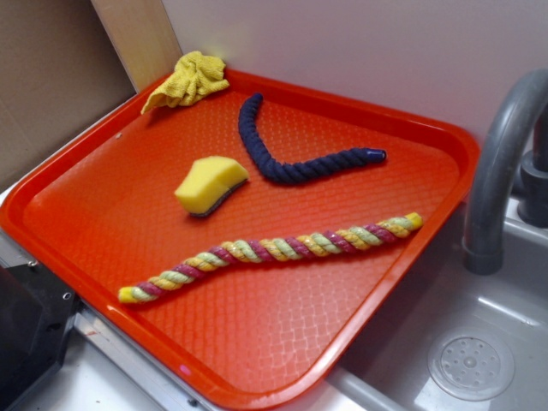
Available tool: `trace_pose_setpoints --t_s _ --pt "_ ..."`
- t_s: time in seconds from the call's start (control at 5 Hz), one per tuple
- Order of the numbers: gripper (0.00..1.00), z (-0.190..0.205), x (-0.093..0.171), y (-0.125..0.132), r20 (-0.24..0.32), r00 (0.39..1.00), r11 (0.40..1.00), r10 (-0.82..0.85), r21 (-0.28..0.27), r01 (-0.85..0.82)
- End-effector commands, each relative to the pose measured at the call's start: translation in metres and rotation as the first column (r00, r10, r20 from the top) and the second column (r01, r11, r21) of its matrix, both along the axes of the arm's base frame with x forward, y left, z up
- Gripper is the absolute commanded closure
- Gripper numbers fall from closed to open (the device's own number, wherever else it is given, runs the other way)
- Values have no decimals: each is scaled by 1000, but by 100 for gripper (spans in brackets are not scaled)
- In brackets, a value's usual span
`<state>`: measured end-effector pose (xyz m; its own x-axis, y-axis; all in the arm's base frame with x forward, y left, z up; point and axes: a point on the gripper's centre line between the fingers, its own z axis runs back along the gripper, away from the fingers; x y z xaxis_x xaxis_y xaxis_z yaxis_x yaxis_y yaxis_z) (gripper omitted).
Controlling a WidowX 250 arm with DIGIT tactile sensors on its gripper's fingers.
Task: Grab the yellow cloth.
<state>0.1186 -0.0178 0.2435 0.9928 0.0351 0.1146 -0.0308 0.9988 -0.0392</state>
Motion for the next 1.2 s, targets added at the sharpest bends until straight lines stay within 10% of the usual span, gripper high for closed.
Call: trace_pose_setpoints --t_s 0.0,0.2,0.4,1.0 --pt "0 0 0 0 0 1000 1000 0 0 0" --pt "0 -50 50 28 -31 998 996 61 68 -59" --pt "0 -71 89 44 155 981 985 114 111 -132" --pt "0 -140 169 110 161 986 994 52 85 -66"
